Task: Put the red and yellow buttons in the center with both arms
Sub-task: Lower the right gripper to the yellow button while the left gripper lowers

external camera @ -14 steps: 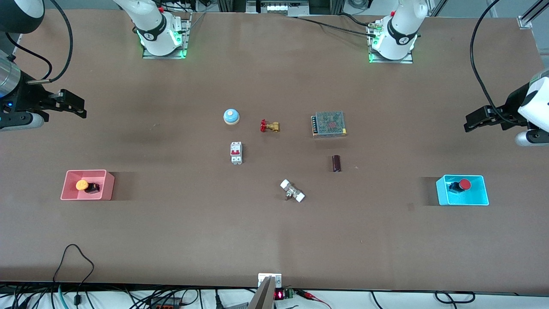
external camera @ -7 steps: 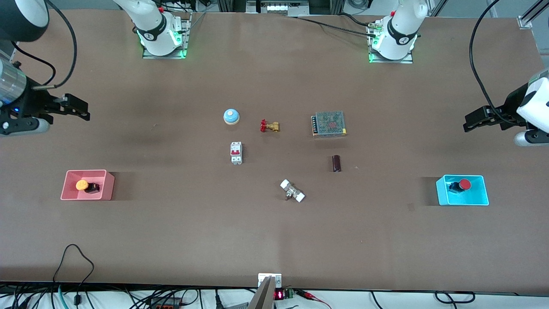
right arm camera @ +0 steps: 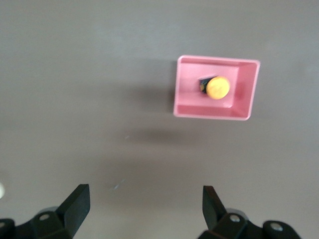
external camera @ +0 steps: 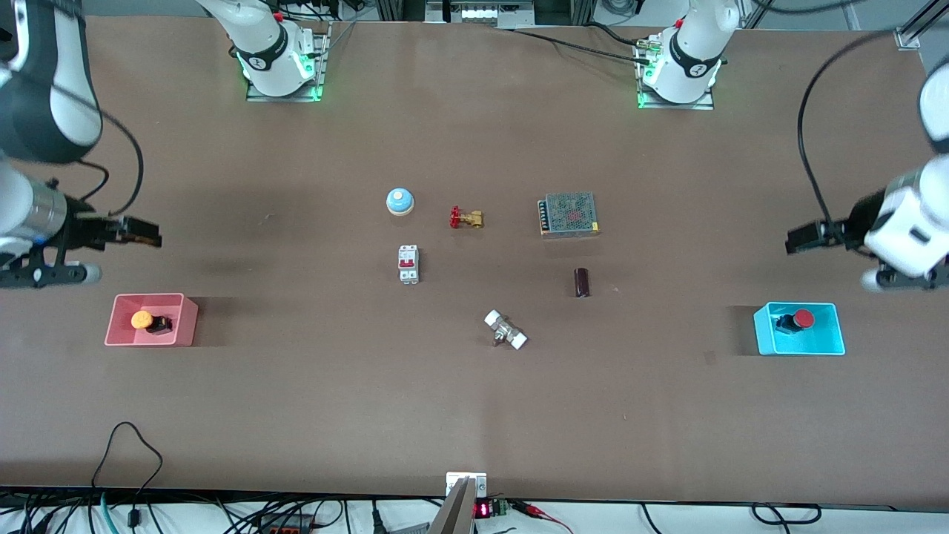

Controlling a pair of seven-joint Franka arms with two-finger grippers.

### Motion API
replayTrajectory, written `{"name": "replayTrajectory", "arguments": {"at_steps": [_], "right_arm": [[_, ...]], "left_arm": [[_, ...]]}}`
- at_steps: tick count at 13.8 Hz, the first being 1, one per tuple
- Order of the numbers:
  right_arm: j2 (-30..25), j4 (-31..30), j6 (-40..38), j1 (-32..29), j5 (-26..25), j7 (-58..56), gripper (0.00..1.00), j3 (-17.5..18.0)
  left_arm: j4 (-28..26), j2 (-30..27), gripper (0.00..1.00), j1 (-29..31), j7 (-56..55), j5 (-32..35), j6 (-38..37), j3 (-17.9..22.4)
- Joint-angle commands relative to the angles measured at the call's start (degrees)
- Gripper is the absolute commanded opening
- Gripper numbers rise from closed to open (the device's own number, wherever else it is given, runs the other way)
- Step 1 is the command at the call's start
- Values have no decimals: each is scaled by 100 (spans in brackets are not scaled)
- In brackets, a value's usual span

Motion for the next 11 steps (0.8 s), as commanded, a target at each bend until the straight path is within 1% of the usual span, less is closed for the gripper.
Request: {"name": "replayTrajectory", "arguments": {"at_steps": [1, 2, 4, 7, 9, 11], "right_arm": [[262, 85, 364, -71, -219, 42, 100, 25], [419, 94, 583, -89, -219, 78, 100, 25], [683, 50, 1136, -343, -228, -44, 100, 34], [825, -221, 1944, -484, -245, -194, 100, 34], [1044, -240, 2420, -598, -385, -396, 100, 34], [1228, -327, 2859, -713, -403, -563, 100, 42]], "left_arm": [[337, 666, 100, 369, 86, 40, 433, -2], [337, 885, 100, 413, 121, 40, 662, -2], [328, 1254, 100, 527, 183, 31, 1128, -2], [328, 1799, 100, 756, 551, 40, 1691, 7], [328, 2090, 100, 897, 762, 40, 1973, 16], [320, 2266, 100, 985, 1095, 49, 2088, 16]]}}
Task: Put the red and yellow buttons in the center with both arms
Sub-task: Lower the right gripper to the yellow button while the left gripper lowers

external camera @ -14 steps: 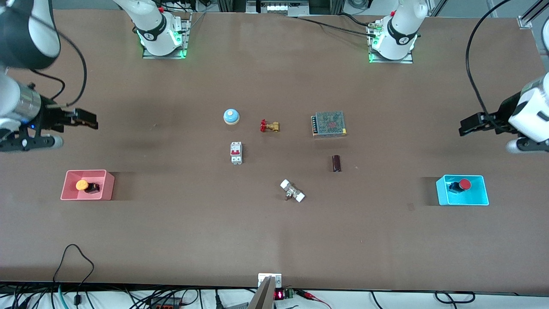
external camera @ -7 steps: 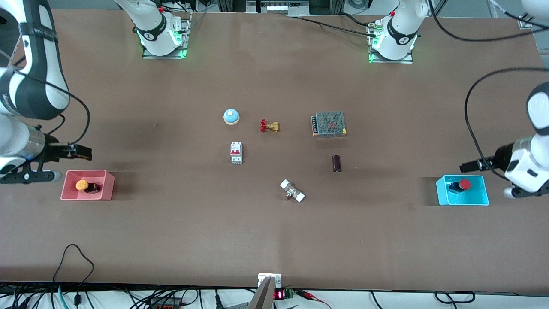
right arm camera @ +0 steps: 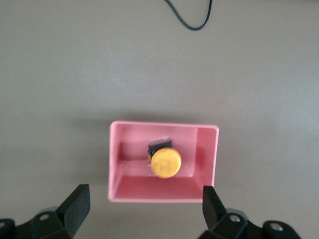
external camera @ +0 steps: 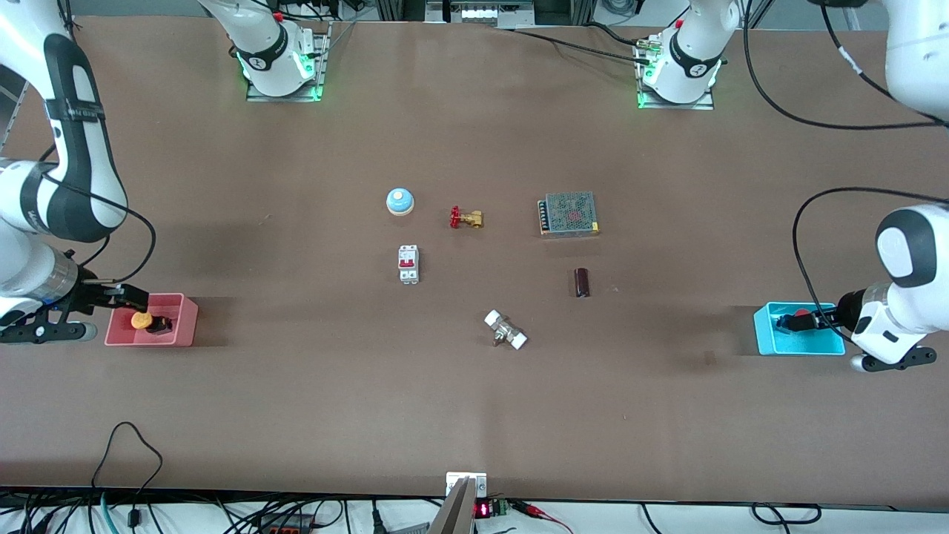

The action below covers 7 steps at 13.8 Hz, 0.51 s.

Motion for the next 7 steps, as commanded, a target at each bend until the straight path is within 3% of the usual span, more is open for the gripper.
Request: {"name": "replayTrajectory", "arguments": {"at_steps": [1, 7], "right_arm": [[155, -127, 553, -137, -75, -279, 100, 56], [384, -575, 1381, -357, -75, -350, 100, 65]], "left_arm": [[195, 279, 100, 100, 480, 49, 144, -14], [-50, 350, 100, 126, 839, 49, 417, -5]]}}
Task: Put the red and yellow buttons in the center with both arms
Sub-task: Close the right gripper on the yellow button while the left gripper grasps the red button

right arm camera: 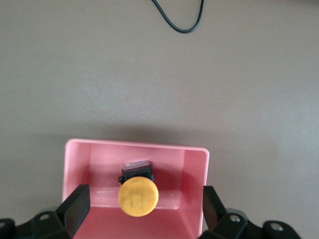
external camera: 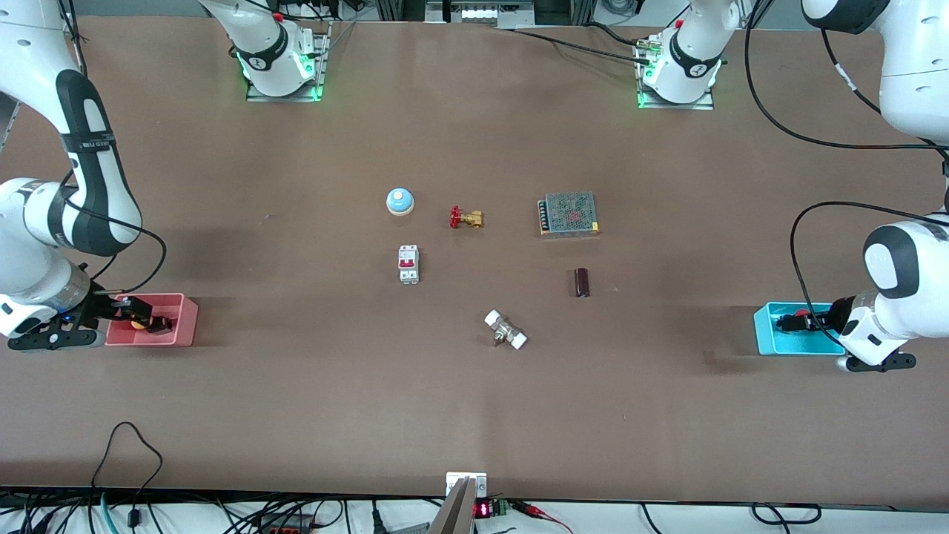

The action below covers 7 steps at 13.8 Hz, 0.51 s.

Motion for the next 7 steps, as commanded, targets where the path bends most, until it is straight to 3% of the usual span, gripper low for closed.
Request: {"name": "replayTrajectory", "arguments": {"at_steps": [1, 7], "right_arm": [[-27, -220, 207, -86, -34, -83, 100, 75], [79, -255, 207, -77, -25, -188, 100, 110]], "left_arm": [[-103, 2, 100, 52, 473, 40, 162, 15], [-420, 11, 100, 70, 492, 40, 171, 24]]}}
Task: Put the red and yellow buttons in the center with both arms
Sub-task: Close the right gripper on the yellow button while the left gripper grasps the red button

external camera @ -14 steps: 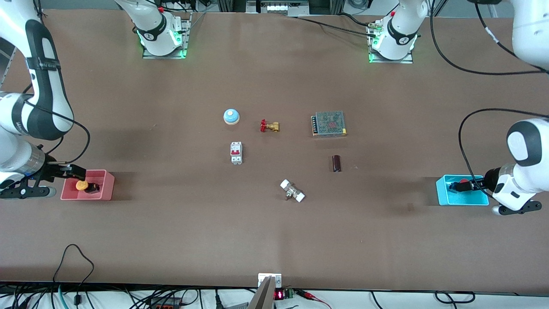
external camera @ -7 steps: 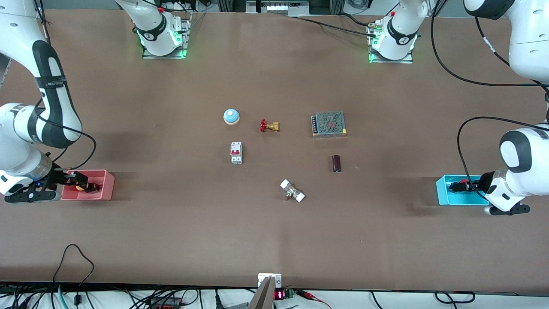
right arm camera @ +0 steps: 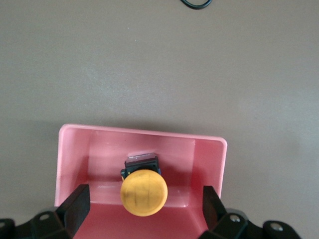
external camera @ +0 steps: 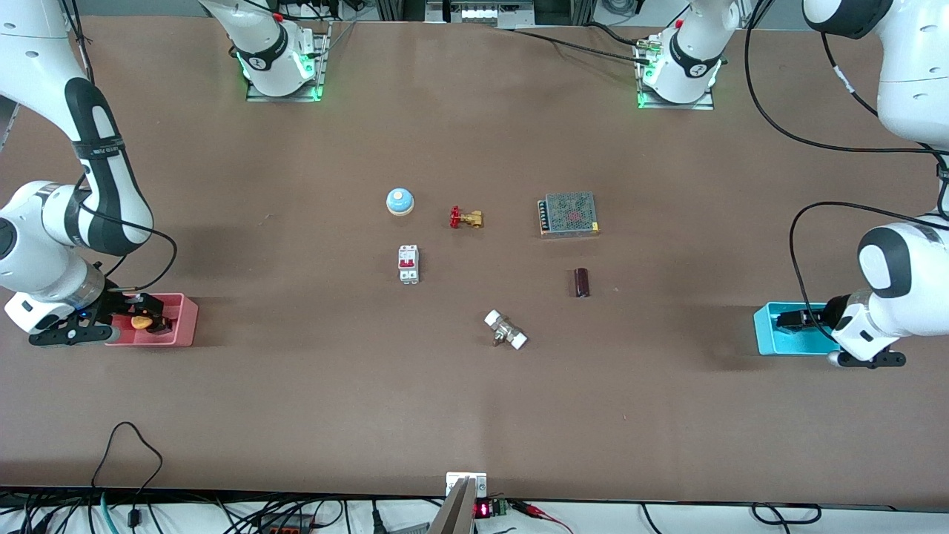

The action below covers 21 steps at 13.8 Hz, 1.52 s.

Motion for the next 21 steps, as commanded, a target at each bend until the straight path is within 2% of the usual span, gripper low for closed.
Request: {"name": "replayTrajectory", "arguments": {"at_steps": [1, 2, 4, 5, 9, 11, 17, 21], "right_arm": [[45, -43, 93, -62, -17, -185, 100, 63], [89, -35, 102, -62, -8, -194, 100, 63], [168, -35, 268, -71, 1, -247, 100, 63], [195, -26, 313, -71, 1, -273, 100, 63], [239, -17, 340, -71, 1, -273, 100, 63], [256, -17, 340, -71, 1, -282, 95, 55], [274, -17, 340, -79, 1, -493, 62, 63], [292, 9, 340, -79, 1, -598, 38, 55]], "left_arm": [[-212, -69, 100, 12, 119, 40, 80, 2], [-221, -77, 97, 12, 119, 49, 80, 2], [-213, -86, 82, 3, 119, 49, 71, 2], [-204, -95, 78, 3, 119, 49, 80, 2], [-177, -113, 78, -32, 119, 49, 80, 2], [-177, -104, 76, -32, 119, 49, 167, 2], [-204, -95, 71, -23, 225, 49, 352, 11], [-282, -95, 57, 3, 207, 49, 343, 11]]}}
